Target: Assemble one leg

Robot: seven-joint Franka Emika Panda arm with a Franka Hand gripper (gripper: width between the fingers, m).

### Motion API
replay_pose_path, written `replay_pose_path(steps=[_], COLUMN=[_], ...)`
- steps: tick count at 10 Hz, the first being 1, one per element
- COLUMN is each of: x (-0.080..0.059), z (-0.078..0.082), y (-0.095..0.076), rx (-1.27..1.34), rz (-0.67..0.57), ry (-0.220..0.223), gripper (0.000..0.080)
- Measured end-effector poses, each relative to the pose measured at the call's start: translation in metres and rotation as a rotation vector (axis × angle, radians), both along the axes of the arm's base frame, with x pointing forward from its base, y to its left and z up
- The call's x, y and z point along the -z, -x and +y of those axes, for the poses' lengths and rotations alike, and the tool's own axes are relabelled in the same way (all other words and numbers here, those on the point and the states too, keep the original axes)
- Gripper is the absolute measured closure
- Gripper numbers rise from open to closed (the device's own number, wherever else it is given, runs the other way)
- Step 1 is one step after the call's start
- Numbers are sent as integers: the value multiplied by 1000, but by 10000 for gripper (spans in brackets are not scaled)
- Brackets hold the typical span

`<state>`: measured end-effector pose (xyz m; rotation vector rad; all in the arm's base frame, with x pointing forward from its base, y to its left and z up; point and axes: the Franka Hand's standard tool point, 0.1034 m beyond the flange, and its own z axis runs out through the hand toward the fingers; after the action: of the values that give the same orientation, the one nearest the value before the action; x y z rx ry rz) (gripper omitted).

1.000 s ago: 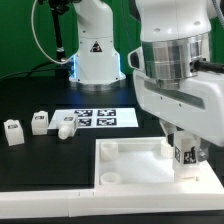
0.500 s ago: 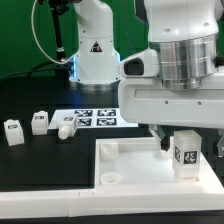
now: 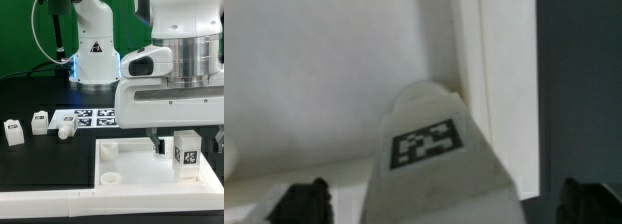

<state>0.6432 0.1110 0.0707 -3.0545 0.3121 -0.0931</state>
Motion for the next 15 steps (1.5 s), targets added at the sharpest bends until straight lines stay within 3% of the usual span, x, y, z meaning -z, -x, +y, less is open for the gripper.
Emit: replay_pose_path(steps=[1, 2, 3, 7, 9, 11, 13, 15], x=[0, 0, 0, 2, 3, 3, 3, 3], z=[0, 0, 0, -3, -7, -6, -7, -3], y=[0, 0, 0, 0, 1, 2, 2, 2], rx=[14, 51, 109, 579, 967, 1296, 1315, 1025], rz=[1, 3, 8, 37, 75, 113, 115, 80], ry=[0, -3, -7, -39, -121, -166, -167, -150], gripper=[248, 431, 515, 515, 515, 514, 514, 263])
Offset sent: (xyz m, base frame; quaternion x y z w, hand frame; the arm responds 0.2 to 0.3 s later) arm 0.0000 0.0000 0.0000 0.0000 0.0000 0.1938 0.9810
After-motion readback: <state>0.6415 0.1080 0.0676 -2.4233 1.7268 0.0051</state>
